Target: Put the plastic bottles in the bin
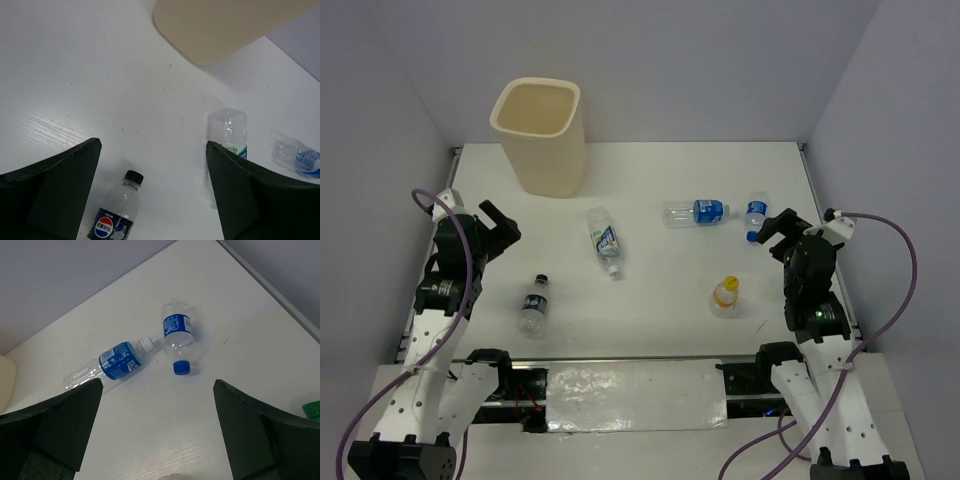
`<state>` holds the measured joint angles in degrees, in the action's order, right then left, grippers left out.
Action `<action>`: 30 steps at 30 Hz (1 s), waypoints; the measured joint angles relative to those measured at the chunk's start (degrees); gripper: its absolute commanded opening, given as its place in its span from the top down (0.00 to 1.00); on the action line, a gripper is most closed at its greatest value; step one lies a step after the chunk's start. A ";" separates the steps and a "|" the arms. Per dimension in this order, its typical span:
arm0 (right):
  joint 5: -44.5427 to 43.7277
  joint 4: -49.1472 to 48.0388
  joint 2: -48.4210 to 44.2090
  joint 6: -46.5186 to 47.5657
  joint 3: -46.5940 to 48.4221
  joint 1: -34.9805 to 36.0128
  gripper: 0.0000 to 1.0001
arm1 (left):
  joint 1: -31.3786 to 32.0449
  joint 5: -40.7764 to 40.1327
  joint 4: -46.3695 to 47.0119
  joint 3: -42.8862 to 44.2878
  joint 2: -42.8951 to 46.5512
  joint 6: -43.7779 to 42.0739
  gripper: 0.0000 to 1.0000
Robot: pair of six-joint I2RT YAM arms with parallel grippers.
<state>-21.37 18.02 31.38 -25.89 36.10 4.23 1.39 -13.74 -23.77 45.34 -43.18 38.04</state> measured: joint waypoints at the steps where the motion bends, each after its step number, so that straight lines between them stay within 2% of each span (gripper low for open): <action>1: 0.48 -0.07 -0.57 0.13 0.00 0.00 0.00 | 0.00 -0.04 -0.13 0.00 -0.07 0.15 0.01; 7: 7.34 -4.50 -4.42 1.62 -2.86 0.00 0.00 | -0.02 1.66 0.37 -0.11 -2.12 0.83 0.01; 12: 11.43 -4.83 -0.92 1.29 -3.61 0.00 0.00 | 2.10 7.04 6.43 -4.11 -4.28 1.01 0.01; 16: 13.51 -4.87 2.10 -0.61 -3.74 0.00 0.00 | 10.80 6.99 9.31 -5.42 -7.67 1.38 0.01; 22: 14.84 -5.51 3.10 -3.74 -5.14 0.00 0.00 | 24.28 4.83 14.45 -5.18 -17.70 3.04 0.01; 30: 18.86 -9.31 3.67 -6.10 -10.14 0.00 0.00 | 33.00 0.57 15.82 3.32 -36.28 6.51 0.01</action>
<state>-2.50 8.71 35.05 -31.99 25.96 4.23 34.39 -13.17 -7.94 48.66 -79.46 44.56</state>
